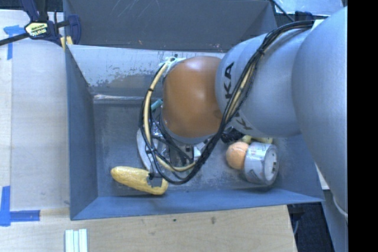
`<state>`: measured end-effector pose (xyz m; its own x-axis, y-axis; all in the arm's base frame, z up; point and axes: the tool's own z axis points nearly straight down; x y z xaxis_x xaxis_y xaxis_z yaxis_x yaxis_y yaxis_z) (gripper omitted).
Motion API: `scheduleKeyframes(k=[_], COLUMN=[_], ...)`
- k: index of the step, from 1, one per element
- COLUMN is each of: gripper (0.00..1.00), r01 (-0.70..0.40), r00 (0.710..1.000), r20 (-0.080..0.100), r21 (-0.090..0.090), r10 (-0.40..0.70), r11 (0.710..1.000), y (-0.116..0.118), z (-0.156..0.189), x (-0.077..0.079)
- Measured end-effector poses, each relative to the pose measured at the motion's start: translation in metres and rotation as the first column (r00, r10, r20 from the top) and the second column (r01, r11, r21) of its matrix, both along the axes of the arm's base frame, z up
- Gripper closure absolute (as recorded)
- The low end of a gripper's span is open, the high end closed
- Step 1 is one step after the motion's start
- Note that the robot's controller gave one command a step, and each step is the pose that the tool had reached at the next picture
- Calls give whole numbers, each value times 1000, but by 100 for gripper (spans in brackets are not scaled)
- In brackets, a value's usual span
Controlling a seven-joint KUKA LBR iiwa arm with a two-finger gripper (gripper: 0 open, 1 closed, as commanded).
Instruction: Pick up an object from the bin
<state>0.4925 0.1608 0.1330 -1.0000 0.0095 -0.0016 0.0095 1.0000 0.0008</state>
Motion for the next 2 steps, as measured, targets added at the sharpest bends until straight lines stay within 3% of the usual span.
scheduleKeyframes(k=[1, 2], gripper=[0, 100], r01=[-68, 74], r00=[998, 997], r20=[4, 8], r21=[0, 5], r10=[68, -74], r11=[998, 997], y=[5, 5], z=[-52, -61], x=[-1, 4])
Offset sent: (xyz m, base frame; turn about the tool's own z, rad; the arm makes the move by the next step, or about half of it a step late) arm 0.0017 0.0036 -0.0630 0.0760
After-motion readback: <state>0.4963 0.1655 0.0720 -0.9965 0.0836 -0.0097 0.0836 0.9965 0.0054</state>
